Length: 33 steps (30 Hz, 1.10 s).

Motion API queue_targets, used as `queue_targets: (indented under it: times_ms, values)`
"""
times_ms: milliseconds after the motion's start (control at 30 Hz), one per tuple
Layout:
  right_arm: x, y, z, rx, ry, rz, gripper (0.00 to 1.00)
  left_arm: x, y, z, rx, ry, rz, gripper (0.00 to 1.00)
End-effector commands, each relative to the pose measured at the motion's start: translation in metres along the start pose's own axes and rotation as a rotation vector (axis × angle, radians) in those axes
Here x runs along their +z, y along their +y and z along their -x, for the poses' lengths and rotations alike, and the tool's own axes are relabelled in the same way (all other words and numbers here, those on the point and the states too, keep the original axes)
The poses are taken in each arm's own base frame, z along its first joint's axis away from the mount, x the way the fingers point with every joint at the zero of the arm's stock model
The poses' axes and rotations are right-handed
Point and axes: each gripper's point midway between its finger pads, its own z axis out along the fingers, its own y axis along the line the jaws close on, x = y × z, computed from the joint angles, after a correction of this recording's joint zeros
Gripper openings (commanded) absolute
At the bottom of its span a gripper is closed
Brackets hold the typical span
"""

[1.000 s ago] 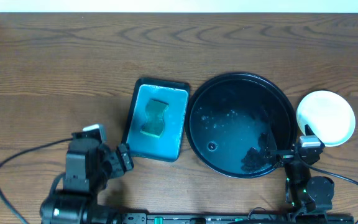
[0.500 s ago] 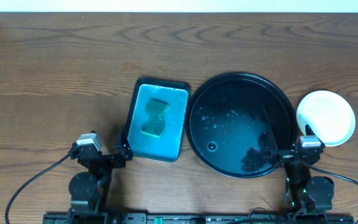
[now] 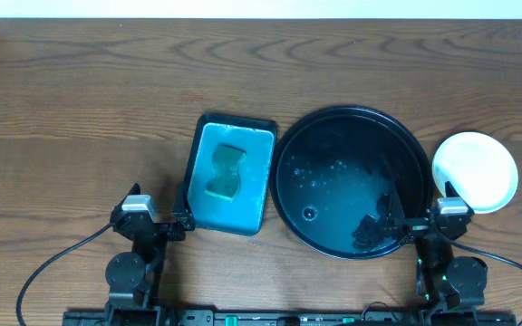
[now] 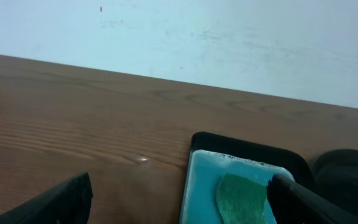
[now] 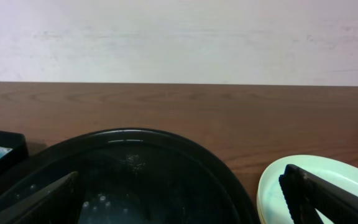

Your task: Clean dirty plates on tray and stack at the side

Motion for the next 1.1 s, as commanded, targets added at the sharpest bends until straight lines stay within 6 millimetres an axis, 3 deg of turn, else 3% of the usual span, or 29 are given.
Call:
queue_targets:
  times_ms: [0,1067]
  values:
    - [-0.0003,0.0020,-0.0003,-0.012,-0.001,0.006,0.99,-0.0002,0.0064,-0.0130,0.031,0.044,0.029,0.91]
    - [-0.0003,0.0020,-0.0003,-0.012,-0.001,0.006,0.99,0.0000,0.0064,-0.0136,0.031,0.047,0.029,0.91]
